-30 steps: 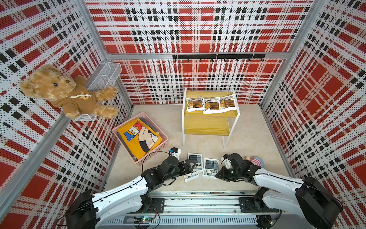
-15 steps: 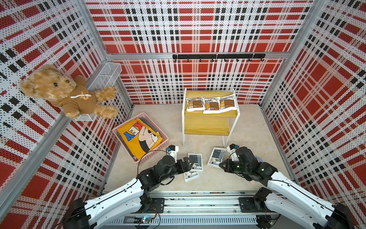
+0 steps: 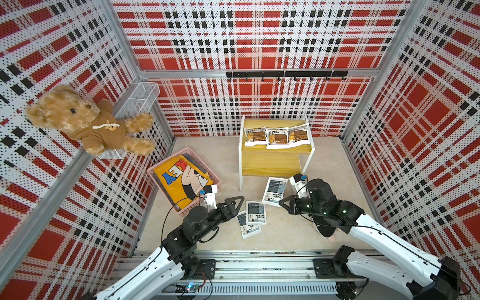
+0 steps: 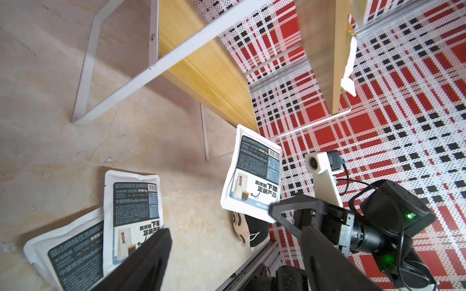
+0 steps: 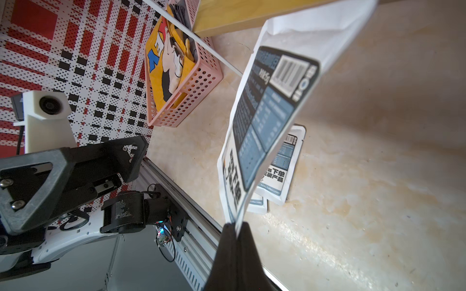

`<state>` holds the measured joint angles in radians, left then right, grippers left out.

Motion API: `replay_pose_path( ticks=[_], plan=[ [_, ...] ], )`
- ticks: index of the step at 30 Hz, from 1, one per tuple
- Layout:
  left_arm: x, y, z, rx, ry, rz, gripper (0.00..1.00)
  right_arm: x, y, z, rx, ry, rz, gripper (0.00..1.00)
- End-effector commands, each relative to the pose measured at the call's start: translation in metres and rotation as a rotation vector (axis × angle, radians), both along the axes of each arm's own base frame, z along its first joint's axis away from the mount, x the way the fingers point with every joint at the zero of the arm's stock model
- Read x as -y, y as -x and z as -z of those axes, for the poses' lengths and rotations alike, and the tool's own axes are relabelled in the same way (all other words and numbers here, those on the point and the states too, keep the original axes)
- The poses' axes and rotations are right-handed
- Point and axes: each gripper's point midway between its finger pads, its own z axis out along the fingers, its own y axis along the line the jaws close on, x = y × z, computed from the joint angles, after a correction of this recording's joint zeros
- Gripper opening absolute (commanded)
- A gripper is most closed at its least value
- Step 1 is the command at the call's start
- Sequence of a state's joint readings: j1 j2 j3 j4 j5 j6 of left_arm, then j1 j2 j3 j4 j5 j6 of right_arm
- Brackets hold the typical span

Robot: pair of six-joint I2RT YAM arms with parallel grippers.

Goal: Place the bagged coffee beans on the shelf by color
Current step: Pick up the bagged coffee beans at the center of the board.

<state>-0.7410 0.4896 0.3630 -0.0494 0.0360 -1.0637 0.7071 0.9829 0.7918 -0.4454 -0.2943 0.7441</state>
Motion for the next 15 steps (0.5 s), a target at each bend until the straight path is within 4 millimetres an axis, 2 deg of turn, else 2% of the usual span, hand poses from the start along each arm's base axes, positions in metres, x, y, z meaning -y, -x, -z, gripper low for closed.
replay_pose_path(
  ticks=[1, 9, 15],
  plan=[
    [0.002, 0.003, -0.003, 0.009, 0.073, 0.045, 0.87, -0.015, -0.015, -0.022, 0.083, -0.013, -0.031, 0.00],
    [0.003, 0.003, -0.002, 0.009, 0.311, 0.056, 0.78, -0.034, -0.035, -0.045, 0.119, -0.047, -0.037, 0.00],
    [0.000, -0.008, -0.009, 0.022, 0.388, 0.003, 0.75, -0.045, -0.048, -0.047, 0.116, -0.086, -0.012, 0.00]
  ],
)
